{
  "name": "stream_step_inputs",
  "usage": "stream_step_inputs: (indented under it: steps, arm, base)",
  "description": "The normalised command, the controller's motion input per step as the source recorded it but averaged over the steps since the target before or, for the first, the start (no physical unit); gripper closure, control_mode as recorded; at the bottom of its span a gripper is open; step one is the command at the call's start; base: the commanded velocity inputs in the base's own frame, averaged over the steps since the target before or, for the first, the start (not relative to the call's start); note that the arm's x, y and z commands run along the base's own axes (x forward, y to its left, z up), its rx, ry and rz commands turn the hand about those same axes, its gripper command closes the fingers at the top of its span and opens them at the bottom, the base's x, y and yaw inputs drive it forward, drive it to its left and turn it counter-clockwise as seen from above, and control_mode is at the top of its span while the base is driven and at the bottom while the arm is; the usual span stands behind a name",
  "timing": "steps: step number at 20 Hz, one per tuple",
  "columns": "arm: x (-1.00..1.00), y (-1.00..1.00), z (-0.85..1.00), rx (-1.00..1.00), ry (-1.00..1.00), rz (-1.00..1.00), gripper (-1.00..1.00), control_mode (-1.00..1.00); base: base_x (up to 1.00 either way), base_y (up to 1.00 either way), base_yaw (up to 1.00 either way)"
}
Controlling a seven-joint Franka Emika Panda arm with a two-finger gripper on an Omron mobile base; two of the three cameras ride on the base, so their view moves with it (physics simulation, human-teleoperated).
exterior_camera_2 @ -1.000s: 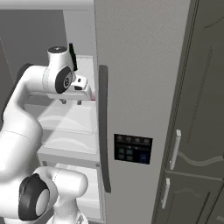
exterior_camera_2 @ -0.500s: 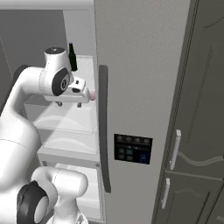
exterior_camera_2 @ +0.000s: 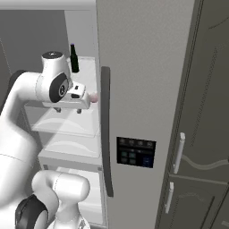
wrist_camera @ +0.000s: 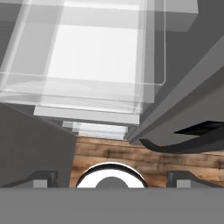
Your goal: Fully open the fridge drawer.
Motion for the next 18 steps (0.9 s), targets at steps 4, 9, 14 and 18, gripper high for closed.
stream_step_inputs:
  steps: [4, 9, 14, 18]
  arm:
    - [-0.06, 0.00, -0.01, 0.00, 0.00, 0.00, -1.00, -1.00]
    - [-0.04, 0.10, 0.00, 0.00, 0.00, 0.00, -1.00, -1.00]
    - [-0.07, 0.29, 0.00, 0.00, 0.00, 0.00, -1.00, -1.00]
    - [-0.09, 0.21, 0.00, 0.00, 0.00, 0.00, -1.00, -1.00]
  base:
    - [0.00, 0.00, 0.00]
    - [0.00, 0.00, 0.00]
    - [0.00, 0.00, 0.00]
    - [0.00, 0.00, 0.00]
